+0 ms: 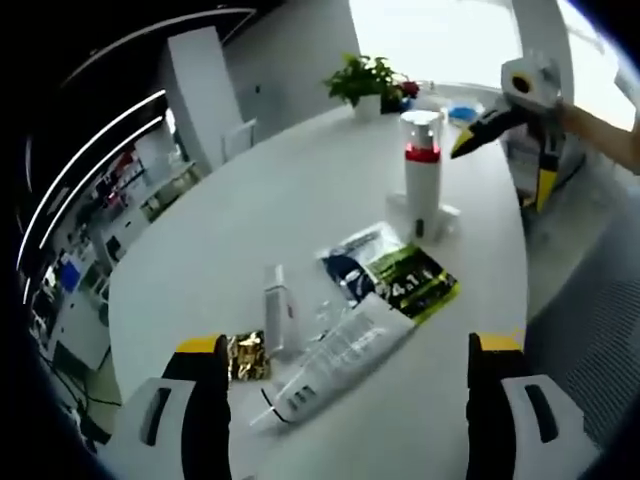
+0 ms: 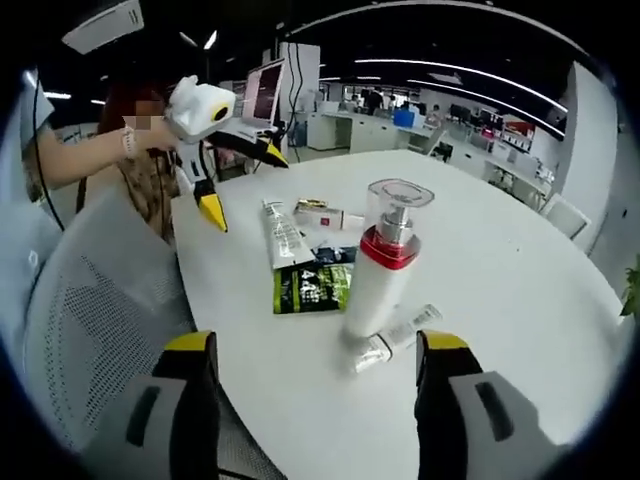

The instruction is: Arrange the skincare products in the storage area until every visible bottle or jar stands upright without overlapping.

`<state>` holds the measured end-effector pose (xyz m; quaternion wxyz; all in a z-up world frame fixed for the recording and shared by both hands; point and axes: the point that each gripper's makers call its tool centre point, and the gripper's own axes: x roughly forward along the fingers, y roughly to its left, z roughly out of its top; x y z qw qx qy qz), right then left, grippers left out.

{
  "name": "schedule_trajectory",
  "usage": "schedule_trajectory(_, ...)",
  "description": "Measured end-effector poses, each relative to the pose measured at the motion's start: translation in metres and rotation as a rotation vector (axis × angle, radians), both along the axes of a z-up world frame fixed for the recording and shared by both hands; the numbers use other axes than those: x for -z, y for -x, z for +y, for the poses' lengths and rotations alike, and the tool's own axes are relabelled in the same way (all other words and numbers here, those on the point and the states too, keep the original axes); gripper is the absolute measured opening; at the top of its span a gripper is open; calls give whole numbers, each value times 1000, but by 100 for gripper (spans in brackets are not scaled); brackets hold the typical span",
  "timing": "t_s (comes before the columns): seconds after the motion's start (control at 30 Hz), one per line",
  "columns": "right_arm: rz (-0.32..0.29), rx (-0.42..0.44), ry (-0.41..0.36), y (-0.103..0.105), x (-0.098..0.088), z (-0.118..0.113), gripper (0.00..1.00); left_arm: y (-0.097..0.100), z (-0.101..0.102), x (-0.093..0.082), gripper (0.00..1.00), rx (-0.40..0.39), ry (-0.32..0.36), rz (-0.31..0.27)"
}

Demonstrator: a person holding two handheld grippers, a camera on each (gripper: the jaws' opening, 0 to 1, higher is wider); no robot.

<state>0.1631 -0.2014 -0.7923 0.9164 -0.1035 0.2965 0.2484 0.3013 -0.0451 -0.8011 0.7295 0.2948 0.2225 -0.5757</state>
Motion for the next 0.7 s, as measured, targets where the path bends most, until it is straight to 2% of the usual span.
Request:
schedule_trajectory(0.23, 13, 11, -14, 2, 3, 1, 67, 0, -2, 11, 97, 45, -54, -9)
schedule_trajectory(0.33, 16, 19, -36, 2, 3, 2, 63, 4, -5, 18, 95, 60, -52, 36)
schedule_trajectory(0.53, 20, 22, -49, 2, 5, 5, 58, 5, -6, 27, 91, 95, -85, 48)
schedule_trajectory(0.63, 41, 20, -72, 4, 8, 8, 53, 5, -7, 30, 86, 123, -106, 47)
schedule_trajectory(0.7, 33, 19, -69, 3, 8, 8, 51, 4, -7, 34, 83, 142, -128, 41)
